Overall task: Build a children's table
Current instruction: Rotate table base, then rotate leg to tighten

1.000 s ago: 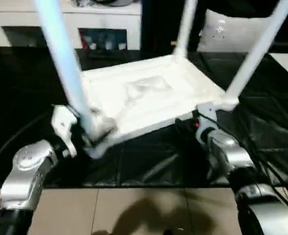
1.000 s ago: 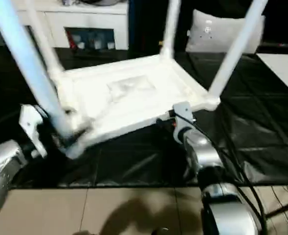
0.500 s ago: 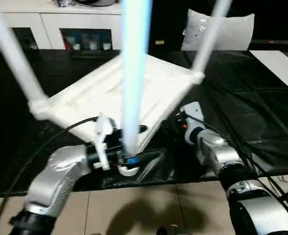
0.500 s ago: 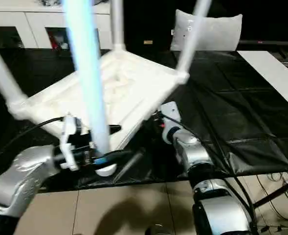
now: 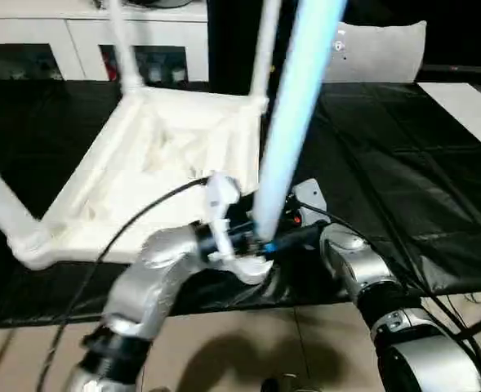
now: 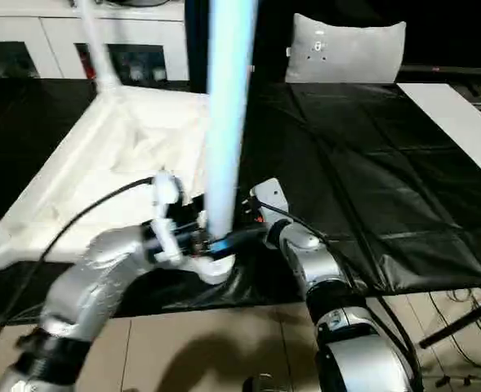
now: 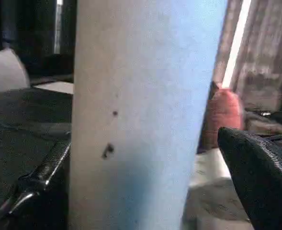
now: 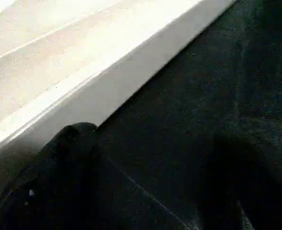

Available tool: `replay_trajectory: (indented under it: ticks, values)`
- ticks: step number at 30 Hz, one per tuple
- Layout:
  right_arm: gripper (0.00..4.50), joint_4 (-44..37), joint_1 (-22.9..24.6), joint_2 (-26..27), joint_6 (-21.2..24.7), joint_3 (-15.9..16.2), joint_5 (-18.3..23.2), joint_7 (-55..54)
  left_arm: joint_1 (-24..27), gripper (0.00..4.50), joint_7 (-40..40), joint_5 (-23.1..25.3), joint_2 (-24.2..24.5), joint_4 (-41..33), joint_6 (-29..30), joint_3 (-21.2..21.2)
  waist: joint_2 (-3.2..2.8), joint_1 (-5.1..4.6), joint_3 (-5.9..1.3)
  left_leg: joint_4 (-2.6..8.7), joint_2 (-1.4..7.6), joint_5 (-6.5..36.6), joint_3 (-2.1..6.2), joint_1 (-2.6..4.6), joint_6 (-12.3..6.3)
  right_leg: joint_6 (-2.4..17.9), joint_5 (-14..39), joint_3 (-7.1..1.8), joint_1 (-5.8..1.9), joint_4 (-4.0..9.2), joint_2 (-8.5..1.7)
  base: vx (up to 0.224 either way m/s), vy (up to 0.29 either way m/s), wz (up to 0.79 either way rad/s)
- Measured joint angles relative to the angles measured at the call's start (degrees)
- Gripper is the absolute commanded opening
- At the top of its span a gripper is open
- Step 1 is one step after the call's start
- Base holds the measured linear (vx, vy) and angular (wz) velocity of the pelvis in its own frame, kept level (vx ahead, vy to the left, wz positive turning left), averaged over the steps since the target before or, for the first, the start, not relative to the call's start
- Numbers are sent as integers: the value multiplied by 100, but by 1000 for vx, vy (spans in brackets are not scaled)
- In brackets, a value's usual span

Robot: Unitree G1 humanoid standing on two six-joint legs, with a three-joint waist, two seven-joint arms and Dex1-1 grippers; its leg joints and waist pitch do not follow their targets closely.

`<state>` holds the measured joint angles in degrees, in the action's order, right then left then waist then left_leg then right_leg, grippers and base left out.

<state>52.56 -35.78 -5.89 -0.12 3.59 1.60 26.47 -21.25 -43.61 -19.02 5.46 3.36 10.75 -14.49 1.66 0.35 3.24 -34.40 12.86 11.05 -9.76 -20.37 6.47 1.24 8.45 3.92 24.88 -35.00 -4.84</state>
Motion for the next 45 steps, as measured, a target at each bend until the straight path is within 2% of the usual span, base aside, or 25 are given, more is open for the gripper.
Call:
replay_trajectory:
  ticks: [3, 5, 9, 11, 14, 17, 20, 22, 24, 29, 30, 34, 35, 36, 40, 44, 45]
  values:
    - [450, -49, 83, -58, -16, -96, 34, -26, -191, 439, 487, 299, -169, 308, -197, 39, -2, -3, -1, -1, 1, 0, 1, 4, 0, -28, 14, 1, -1, -1, 1, 0, 0, 0]
    - [450, -74, 204, -71, -25, -99, 54, -27, -196, 439, 556, 321, -202, 353, -240, 43, -8, 12, -4, 1, 1, 0, 4, 3, 0, -30, 16, 3, -1, -1, 1, 0, 0, 0]
    - [450, -343, 475, -251, -37, -249, 174, 29, -192, 439, 516, 411, -130, 390, -279, 43, -57, 113, -11, -2, -1, 1, 3, -3, -1, -15, 6, 1, 0, 3, -1, 0, 0, 0]
    - [450, -702, 692, -387, 85, -367, 335, 184, -184, 439, 379, 415, 30, 392, -286, 27, -97, 164, -11, -2, -1, 1, 4, -1, -2, -15, 7, 2, -3, 6, 0, 0, 0, 0]
    - [450, -1249, 1009, -674, 243, -568, 555, 428, -150, 439, -142, 396, 573, 401, -231, 8, -178, 187, -15, 0, -2, 1, 3, 3, -2, -31, 16, 0, -4, 2, 0, 0, 0, 0]
    - [450, -1679, 1234, -939, 272, -664, 700, 705, -138, 439, -790, 335, 1057, 420, -101, -72, -196, 164, -18, 3, 0, 0, 4, 15, -1, -31, 12, -1, -3, -2, 6, 0, 0, 0]
    - [450, -1962, 1411, -1169, 275, -736, 791, 996, -120, 405, -1335, 320, 1490, 546, -34, -97, -208, 161, -21, 5, 2, 0, 12, 20, 0, -32, 9, -2, -4, -1, 18, 0, 0, 0]
    - [450, -2226, 1530, -1294, 275, -663, 804, 1265, -179, 402, -1611, 449, 1652, 779, -150, -230, -232, 168, -23, 4, 1, 0, 13, 20, 0, -33, 8, -4, -7, 1, 18, 0, 0, 0]
    - [450, -2500, 1613, -1449, 272, -524, 805, 1577, -283, 379, -1821, 658, 1826, 1143, -344, -345, -255, 166, -20, 2, 0, 0, 12, 20, -1, -34, 6, -7, -8, 3, 18, 0, 0, 0]
    - [450, -3238, 1877, -2014, 414, -301, 916, 2375, -933, 341, -2089, 1144, 2010, 2170, -890, -518, -268, 218, -20, 0, -1, 0, 13, 14, -1, -35, 6, -8, -9, 10, 18, 0, 0, 0]
    - [450, -3467, 1933, -2125, 479, -296, 969, 2542, -1064, 321, -2140, 1255, 2080, 2360, -997, -556, -271, 222, -22, 0, -1, 0, 13, 15, -1, -37, 7, -9, -12, 11, 18, 0, 0, 0]
    - [450, -3868, 2024, -2302, 687, -261, 1114, 2931, -1252, 308, -2279, 1411, 2073, 2823, -1281, -638, -284, 200, -30, 3, 1, 2, 11, 15, -3, -40, 9, -9, -11, 14, 20, 0, 0, 0]
    - [450, -3918, 2033, -2311, 720, -231, 1147, 3010, -1267, 285, -2312, 1425, 2064, 2913, -1343, -639, -285, 193, -31, 5, 2, 2, 11, 17, -3, -39, 9, -9, -11, 14, 21, 0, 0, 0]
    - [450, -3966, 2042, -2345, 755, -165, 1180, 3123, -1286, 285, -2341, 1429, 2045, 3023, -1402, -639, -285, 193, -31, 5, 2, 1, 12, 17, -3, -39, 9, -8, -11, 13, 21, 0, 0, 0]
    - [450, -4364, 2100, -2510, 968, 33, 1263, 3461, -1506, 250, -2524, 1547, 1951, 3722, -1776, -672, -282, 219, -31, 0, 1, 1, 12, 17, -2, -40, 7, -8, -13, 13, 20, 0, 0, 0]
    - [450, -4509, 2166, -2566, 1105, 58, 1352, 3586, -1584, 226, -2677, 1543, 1866, 3977, -1928, -661, -231, 249, -27, -3, 0, 1, 12, 17, -2, -42, 6, -9, -15, 14, 17, 0, 0, 0]
    - [450, -4510, 2166, -2574, 1121, 73, 1352, 3601, -1602, 206, -2688, 1541, 1833, 4005, -1958, -659, -218, 269, -30, -3, 0, 1, 11, 16, -3, -42, 7, -9, -15, 14, 16, 0, 0, 0]
